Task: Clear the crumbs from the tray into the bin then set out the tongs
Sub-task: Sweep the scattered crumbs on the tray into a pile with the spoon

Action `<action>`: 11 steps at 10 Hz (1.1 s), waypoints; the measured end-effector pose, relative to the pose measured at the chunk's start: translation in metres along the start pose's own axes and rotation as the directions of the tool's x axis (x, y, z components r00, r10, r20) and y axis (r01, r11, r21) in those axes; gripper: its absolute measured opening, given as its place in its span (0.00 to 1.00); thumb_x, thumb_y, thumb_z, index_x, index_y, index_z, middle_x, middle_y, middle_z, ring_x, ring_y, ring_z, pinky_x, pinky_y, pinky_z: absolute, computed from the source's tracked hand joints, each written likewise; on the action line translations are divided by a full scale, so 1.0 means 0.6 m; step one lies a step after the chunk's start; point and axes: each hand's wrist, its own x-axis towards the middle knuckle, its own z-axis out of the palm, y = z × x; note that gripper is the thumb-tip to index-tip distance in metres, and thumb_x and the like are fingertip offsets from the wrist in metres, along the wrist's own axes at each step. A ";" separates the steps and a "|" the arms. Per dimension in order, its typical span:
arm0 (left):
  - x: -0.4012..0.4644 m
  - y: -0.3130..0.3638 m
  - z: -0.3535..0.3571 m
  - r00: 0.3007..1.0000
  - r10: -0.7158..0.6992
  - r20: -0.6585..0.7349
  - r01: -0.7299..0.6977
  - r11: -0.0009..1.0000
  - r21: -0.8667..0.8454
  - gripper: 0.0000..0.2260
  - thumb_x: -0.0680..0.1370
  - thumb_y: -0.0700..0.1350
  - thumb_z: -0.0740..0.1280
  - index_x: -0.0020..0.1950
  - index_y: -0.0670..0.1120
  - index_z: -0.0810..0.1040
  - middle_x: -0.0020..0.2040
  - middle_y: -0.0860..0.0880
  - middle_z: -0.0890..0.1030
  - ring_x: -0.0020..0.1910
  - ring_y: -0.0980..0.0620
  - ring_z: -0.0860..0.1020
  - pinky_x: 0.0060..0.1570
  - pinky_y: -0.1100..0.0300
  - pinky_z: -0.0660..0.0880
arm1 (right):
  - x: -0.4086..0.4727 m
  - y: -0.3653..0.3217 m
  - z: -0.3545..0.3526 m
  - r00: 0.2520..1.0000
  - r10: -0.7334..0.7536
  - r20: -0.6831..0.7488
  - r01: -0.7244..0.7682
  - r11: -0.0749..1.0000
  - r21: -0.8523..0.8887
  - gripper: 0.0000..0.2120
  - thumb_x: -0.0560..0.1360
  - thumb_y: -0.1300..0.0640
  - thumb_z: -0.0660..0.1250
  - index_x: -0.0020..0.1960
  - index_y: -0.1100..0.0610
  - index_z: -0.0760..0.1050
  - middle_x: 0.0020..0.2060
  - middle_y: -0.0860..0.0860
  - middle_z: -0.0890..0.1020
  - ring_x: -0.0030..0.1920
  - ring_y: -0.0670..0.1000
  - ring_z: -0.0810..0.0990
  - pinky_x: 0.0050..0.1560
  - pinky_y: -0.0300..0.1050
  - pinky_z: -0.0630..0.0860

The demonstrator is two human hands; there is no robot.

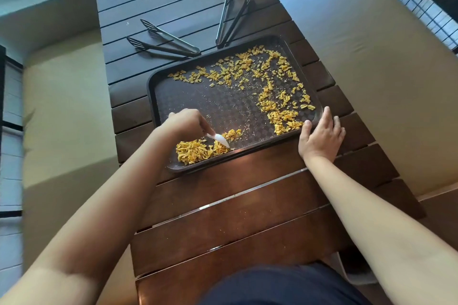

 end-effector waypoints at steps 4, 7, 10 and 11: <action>0.042 0.045 0.050 0.993 -0.097 -0.066 0.049 0.853 -0.519 0.07 0.76 0.48 0.68 0.52 0.56 0.83 0.47 0.53 0.82 0.27 0.55 0.71 0.27 0.62 0.71 | -0.002 0.000 -0.002 1.000 -0.002 -0.004 0.002 1.000 0.012 0.32 0.75 0.44 0.48 0.74 0.60 0.55 0.71 0.59 0.66 0.73 0.59 0.58 0.71 0.57 0.50; 0.025 0.005 0.021 1.000 -0.016 -0.002 0.013 0.906 -0.423 0.09 0.77 0.40 0.66 0.53 0.50 0.83 0.43 0.54 0.82 0.28 0.59 0.68 0.26 0.69 0.66 | 0.000 0.002 0.000 1.000 -0.005 -0.004 0.005 1.000 0.009 0.32 0.75 0.44 0.47 0.75 0.59 0.55 0.71 0.58 0.66 0.73 0.58 0.58 0.71 0.56 0.50; 0.046 0.065 0.052 0.991 0.034 -0.126 -0.071 0.951 -0.302 0.08 0.77 0.48 0.66 0.53 0.58 0.82 0.47 0.55 0.78 0.43 0.54 0.75 0.47 0.56 0.75 | 0.000 0.004 0.000 1.000 -0.011 -0.004 0.011 1.000 0.019 0.32 0.75 0.44 0.48 0.75 0.59 0.55 0.71 0.59 0.66 0.73 0.58 0.58 0.71 0.57 0.51; 0.038 0.034 0.052 0.993 0.055 -0.103 -0.079 0.966 -0.247 0.08 0.76 0.49 0.66 0.50 0.59 0.83 0.44 0.58 0.77 0.45 0.56 0.76 0.53 0.54 0.74 | -0.001 0.004 0.001 1.000 -0.008 -0.009 0.008 1.000 0.008 0.32 0.75 0.44 0.47 0.75 0.59 0.55 0.71 0.59 0.66 0.73 0.58 0.58 0.72 0.57 0.50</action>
